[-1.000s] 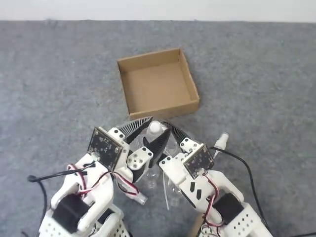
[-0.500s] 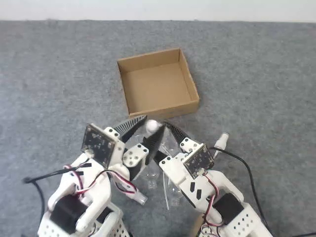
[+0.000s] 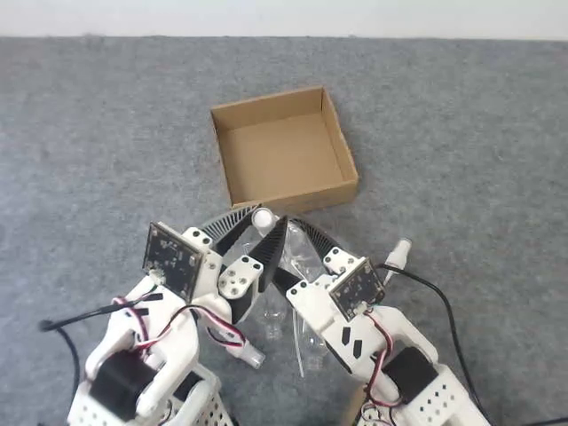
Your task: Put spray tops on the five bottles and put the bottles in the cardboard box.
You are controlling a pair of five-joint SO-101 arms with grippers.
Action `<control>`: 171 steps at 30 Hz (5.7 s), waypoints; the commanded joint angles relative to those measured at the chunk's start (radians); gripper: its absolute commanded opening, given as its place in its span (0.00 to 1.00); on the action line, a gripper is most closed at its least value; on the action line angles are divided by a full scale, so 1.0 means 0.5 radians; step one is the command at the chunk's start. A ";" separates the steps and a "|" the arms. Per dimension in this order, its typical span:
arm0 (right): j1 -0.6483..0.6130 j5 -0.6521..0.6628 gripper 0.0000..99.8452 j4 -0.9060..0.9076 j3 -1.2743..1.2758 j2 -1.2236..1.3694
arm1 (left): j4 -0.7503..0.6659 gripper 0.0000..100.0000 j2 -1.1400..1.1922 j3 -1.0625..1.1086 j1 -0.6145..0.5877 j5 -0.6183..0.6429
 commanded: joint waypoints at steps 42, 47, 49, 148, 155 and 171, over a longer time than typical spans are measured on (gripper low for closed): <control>0.115 -0.006 0.01 -0.005 0.037 -0.014 | 0.092 0.20 -0.012 -0.480 -0.629 -0.110; 0.118 -0.006 0.01 -0.005 0.040 -0.014 | 0.107 0.20 -0.012 -0.437 -0.878 -0.101; 0.118 -0.006 0.01 -0.002 0.040 -0.014 | 0.107 0.20 -0.012 -0.388 -1.000 -0.098; 0.143 0.172 0.01 -1.619 -1.900 2.843 | -0.528 0.01 -0.012 0.824 -1.734 -0.114; 0.358 -0.331 0.01 -1.649 -2.308 3.331 | -0.528 0.01 -0.012 0.824 -1.728 -0.114; 0.465 -0.626 0.01 -1.668 -3.207 4.442 | -0.528 0.01 -0.012 0.824 -1.722 -0.114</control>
